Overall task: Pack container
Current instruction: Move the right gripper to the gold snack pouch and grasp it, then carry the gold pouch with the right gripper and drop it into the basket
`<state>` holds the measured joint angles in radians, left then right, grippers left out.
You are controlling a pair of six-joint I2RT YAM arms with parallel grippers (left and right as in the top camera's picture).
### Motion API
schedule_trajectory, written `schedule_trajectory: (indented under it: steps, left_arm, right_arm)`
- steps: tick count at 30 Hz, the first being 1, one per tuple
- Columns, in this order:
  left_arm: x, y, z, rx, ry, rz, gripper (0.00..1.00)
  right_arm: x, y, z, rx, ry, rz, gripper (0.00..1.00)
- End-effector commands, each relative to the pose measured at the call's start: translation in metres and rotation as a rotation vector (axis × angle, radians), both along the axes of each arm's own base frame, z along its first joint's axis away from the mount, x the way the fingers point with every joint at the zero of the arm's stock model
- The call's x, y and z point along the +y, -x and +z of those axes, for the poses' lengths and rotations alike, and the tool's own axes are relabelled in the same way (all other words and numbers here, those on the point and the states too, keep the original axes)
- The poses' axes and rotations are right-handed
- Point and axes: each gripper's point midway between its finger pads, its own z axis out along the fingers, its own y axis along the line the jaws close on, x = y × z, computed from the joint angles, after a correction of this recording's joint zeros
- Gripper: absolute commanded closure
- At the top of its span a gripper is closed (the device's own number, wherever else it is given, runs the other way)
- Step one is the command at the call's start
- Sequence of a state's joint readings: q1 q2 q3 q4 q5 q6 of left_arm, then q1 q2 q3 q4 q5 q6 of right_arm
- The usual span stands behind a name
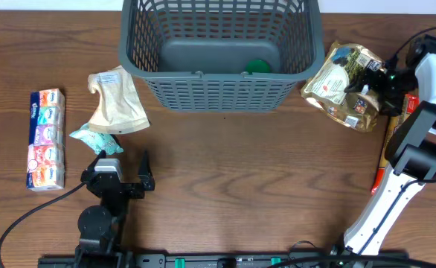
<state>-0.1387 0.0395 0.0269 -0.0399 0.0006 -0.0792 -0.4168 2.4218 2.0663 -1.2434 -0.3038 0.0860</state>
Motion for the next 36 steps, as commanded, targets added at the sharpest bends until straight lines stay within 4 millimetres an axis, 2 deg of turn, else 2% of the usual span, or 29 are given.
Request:
schedule_trajectory:
  steps: [1,4,6,8,10,11,12,13,14,17,19,21,23,25,27,28,31,32,33,36]
  left_arm:
    - [0.001,0.001,-0.020,0.060,-0.001,0.007,0.02]
    - [0.001,0.001,-0.020,0.060,0.000,0.007,0.02]
    - [0.001,0.001,-0.020,0.060,0.000,0.007,0.02]
    - [0.001,0.001,-0.020,0.060,0.000,0.007,0.02]
    - [0.001,0.001,-0.020,0.060,0.000,0.007,0.02]
    - [0.001,0.001,-0.020,0.060,0.000,0.007,0.02]
    - [0.001,0.001,-0.020,0.060,-0.001,0.007,0.02]
    - [0.001,0.001,-0.020,0.060,-0.001,0.007,0.02]
    - [0.001,0.001,-0.020,0.060,0.000,0.007,0.02]
    - [0.001,0.001,-0.020,0.060,0.000,0.007,0.02]
    - [0.001,0.001,-0.020,0.060,-0.001,0.007,0.01]
    - [0.001,0.001,-0.020,0.060,-0.001,0.007,0.01]
    - [0.001,0.001,-0.020,0.060,0.000,0.007,0.02]
    - [0.001,0.001,-0.020,0.060,0.000,0.007,0.01]
    - [0.001,0.001,-0.020,0.060,-0.001,0.007,0.02]
    - [0.001,0.001,-0.020,0.060,-0.001,0.006,0.01]
    - [0.001,0.001,-0.020,0.060,-0.001,0.006,0.01]
    - [0.001,0.001,-0.020,0.060,0.000,0.007,0.01]
    - [0.001,0.001,-0.020,0.060,-0.001,0.007,0.02]
    - [0.001,0.001,-0.020,0.060,-0.001,0.007,0.02]
  right_arm:
    - [0.014,0.009,-0.027,0.068,0.027,0.058,0.09]
    - [0.018,0.006,-0.030,0.057,0.032,0.068,0.27]
    - [0.021,0.004,-0.030,0.052,0.034,0.075,0.44]
    - [0.023,0.002,-0.030,0.048,0.036,0.081,0.50]
    - [0.024,0.002,-0.030,0.046,0.036,0.084,0.62]
    - [0.025,0.002,-0.030,0.047,0.036,0.085,0.70]
    - [0.025,0.002,-0.030,0.047,0.036,0.086,0.86]
    - [0.025,0.002,-0.030,0.049,0.035,0.086,0.95]
    - [0.025,0.003,-0.030,0.051,0.035,0.086,0.99]
    - [0.027,0.006,-0.026,0.064,0.030,0.087,0.99]
    - [0.028,0.007,-0.018,0.057,0.031,0.092,0.99]
    - [0.028,0.003,-0.001,0.024,0.045,0.094,0.99]
    - [0.028,-0.004,0.025,-0.039,0.072,0.098,0.99]
    - [0.028,-0.013,0.062,-0.135,0.111,0.106,0.99]
    - [0.029,-0.023,0.110,-0.257,0.170,0.107,0.99]
    - [0.029,-0.025,0.128,-0.299,0.197,0.099,0.99]
    - [0.024,-0.028,0.201,-0.468,0.325,0.044,0.99]
    - [0.026,-0.027,0.238,-0.560,0.382,0.036,0.99]
    - [0.027,-0.025,0.252,-0.594,0.401,0.033,0.99]
    - [0.038,-0.016,0.314,-0.755,0.466,0.029,0.99]
